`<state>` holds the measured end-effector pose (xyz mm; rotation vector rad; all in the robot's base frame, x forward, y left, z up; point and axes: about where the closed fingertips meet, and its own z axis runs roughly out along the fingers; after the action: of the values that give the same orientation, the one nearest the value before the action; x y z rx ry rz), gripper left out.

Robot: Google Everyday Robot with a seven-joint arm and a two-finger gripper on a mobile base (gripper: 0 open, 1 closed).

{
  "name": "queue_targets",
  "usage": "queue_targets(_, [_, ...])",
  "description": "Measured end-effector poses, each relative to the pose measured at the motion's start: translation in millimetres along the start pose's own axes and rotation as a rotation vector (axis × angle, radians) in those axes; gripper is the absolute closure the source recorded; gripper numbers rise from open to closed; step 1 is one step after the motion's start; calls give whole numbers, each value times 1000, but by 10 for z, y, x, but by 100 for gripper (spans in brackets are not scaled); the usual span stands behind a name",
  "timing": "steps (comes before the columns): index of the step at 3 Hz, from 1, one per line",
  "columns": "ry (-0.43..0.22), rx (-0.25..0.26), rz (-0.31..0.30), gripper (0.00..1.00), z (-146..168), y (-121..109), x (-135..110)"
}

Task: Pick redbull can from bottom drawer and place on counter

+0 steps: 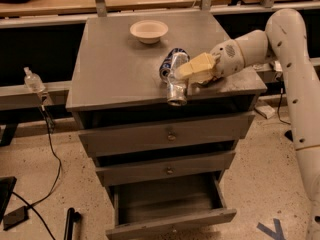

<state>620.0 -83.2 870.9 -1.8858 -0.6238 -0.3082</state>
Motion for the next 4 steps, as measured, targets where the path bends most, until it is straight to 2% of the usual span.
queue_targets(1, [59,5,-11,100,-95,-163,439])
queue_targets(2, [129,-56,-29,100,-139,-241,759])
queue_targets(3, [129,-56,-29,100,-139,-241,759])
queue_targets(4, [138,-36,-67,100,101,-194,1027])
